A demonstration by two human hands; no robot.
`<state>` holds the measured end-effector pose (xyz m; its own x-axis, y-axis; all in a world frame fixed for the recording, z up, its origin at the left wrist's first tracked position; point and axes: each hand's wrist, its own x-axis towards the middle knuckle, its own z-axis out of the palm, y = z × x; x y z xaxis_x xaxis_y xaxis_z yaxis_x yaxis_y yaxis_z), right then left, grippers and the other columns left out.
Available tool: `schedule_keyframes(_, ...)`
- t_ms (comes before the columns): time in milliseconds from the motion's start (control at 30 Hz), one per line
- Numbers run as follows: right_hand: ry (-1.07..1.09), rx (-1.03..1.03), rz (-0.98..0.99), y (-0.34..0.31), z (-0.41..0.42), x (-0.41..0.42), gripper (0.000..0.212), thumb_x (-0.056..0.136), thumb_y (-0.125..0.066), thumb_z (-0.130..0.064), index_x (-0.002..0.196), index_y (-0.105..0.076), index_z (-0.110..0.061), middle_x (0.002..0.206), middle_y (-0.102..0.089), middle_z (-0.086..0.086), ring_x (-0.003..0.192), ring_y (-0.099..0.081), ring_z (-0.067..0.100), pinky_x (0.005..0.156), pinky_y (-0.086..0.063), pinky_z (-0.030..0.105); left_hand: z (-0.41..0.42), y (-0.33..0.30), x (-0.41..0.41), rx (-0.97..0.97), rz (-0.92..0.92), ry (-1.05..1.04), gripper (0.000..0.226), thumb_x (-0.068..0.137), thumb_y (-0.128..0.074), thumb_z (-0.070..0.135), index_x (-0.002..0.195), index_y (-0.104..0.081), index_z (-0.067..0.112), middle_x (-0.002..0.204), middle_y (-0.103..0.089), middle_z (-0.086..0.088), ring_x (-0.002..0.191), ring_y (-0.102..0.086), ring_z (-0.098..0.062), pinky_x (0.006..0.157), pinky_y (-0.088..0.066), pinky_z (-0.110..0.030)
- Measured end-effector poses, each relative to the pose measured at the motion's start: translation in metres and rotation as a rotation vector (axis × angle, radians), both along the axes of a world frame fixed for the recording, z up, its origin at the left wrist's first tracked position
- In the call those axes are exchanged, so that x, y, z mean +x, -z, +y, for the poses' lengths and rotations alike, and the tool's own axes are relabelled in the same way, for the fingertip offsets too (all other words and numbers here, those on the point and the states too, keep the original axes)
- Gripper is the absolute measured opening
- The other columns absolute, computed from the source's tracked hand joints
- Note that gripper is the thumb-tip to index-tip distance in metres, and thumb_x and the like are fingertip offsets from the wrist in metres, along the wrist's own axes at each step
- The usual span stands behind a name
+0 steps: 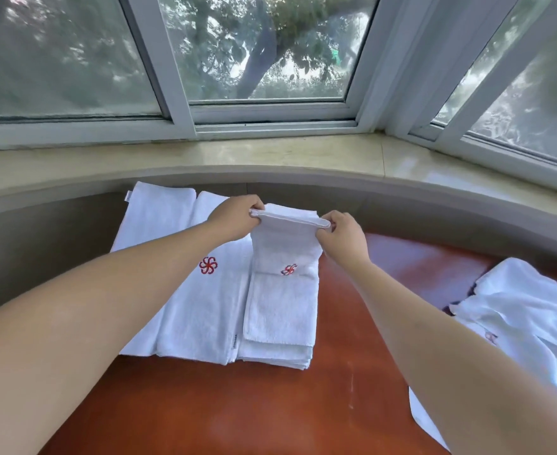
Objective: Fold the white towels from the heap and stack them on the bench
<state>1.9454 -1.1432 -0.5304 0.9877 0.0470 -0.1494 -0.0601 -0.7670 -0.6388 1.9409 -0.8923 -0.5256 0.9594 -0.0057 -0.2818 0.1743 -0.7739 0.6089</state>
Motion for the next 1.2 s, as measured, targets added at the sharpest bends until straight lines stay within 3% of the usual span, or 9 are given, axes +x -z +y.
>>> schedule_keyframes(133,0.057,0.044,-0.001,0.036,0.008,0.034,0.032,0.091,-0.056,-0.019,0.121,-0.068,-0.02,0.11,-0.061,0.003,0.086,-0.059,0.016,0.078,-0.049,0.032,0.005,0.043,0.035,-0.072,-0.055,-0.086,0.027,0.096,-0.056,0.018,0.12,-0.06,0.03,0.119,-0.067,0.007,0.101,-0.064,-0.019,0.078,-0.05,-0.033)
schedule_keyframes(267,0.257,0.292,0.106,0.079,0.012,0.053,0.049,0.092,-0.059,-0.022,0.14,-0.052,-0.028,0.122,-0.055,-0.008,0.093,-0.062,0.005,0.073,-0.056,0.031,-0.001,0.082,0.044,-0.199,-0.017,-0.261,0.064,0.098,-0.062,0.023,0.154,-0.03,0.028,0.146,-0.047,0.0,0.119,-0.055,-0.021,0.086,-0.048,-0.034)
schedule_keyframes(433,0.264,0.2,0.428,0.152,-0.001,0.01,0.054,0.089,-0.065,-0.019,0.141,-0.05,-0.019,0.129,-0.059,0.003,0.109,-0.062,0.021,0.095,-0.054,0.041,-0.015,0.139,0.003,-0.08,0.354,-0.144,0.057,0.094,-0.065,0.029,0.143,-0.037,0.018,0.125,-0.059,-0.004,0.104,-0.063,-0.027,0.081,-0.051,-0.033)
schedule_keyframes(533,0.324,0.173,0.473,0.17,-0.008,-0.016,0.047,0.084,-0.065,-0.021,0.13,-0.053,-0.019,0.114,-0.063,0.001,0.098,-0.067,0.022,0.081,-0.058,0.039,-0.021,0.149,-0.014,-0.014,0.335,-0.115,0.053,0.092,-0.065,0.025,0.137,-0.04,0.01,0.13,-0.061,-0.008,0.11,-0.062,-0.028,0.089,-0.051,-0.036)
schedule_keyframes(700,0.338,0.19,0.653,0.173,-0.017,-0.059,0.027,0.087,-0.063,-0.034,0.105,-0.061,-0.013,0.093,-0.07,0.0,0.083,-0.069,0.021,0.065,-0.052,0.031,-0.036,0.137,-0.048,0.043,0.516,-0.182,0.057,0.093,-0.062,0.03,0.137,-0.035,0.007,0.114,-0.062,-0.01,0.098,-0.064,-0.028,0.067,-0.048,-0.033)
schedule_keyframes(833,0.331,0.199,0.659,0.164,-0.024,-0.104,0.033,0.089,-0.06,-0.033,0.068,-0.04,-0.02,0.062,-0.043,-0.004,0.055,-0.042,0.019,0.055,-0.036,0.03,-0.045,0.131,-0.092,0.001,0.635,-0.241,0.066,0.092,-0.069,0.033,0.144,-0.039,0.005,0.135,-0.056,-0.01,0.116,-0.059,-0.029,0.085,-0.05,-0.034)
schedule_keyframes(967,0.3,0.22,0.777,0.155,-0.026,-0.139,0.019,0.092,-0.058,-0.027,0.084,-0.056,-0.01,0.079,-0.06,0.005,0.067,-0.054,0.023,0.066,-0.046,0.035,-0.052,0.132,-0.13,-0.275,0.762,-0.413,0.021,0.095,-0.067,0.015,0.113,-0.059,0.009,0.121,-0.062,-0.012,0.103,-0.066,-0.028,0.095,-0.059,-0.043)
schedule_keyframes(1067,0.295,0.3,0.753,0.138,-0.023,-0.14,0.027,0.094,-0.058,-0.019,0.111,-0.064,0.001,0.101,-0.068,0.009,0.075,-0.068,0.02,0.071,-0.055,0.035,-0.046,0.118,-0.138,-0.442,0.765,-0.522,0.027,0.097,-0.065,0.01,0.123,-0.059,0.007,0.124,-0.066,-0.012,0.096,-0.071,-0.025,0.082,-0.061,-0.036)
schedule_keyframes(1200,0.319,0.383,0.578,0.111,-0.018,-0.132,0.025,0.092,-0.057,-0.024,0.102,-0.063,-0.002,0.093,-0.068,0.007,0.063,-0.068,0.011,0.063,-0.057,0.029,-0.036,0.092,-0.136,-0.51,0.675,-0.519,0.031,0.096,-0.068,0.012,0.126,-0.059,0.007,0.122,-0.067,-0.008,0.089,-0.073,-0.019,0.086,-0.06,-0.035)
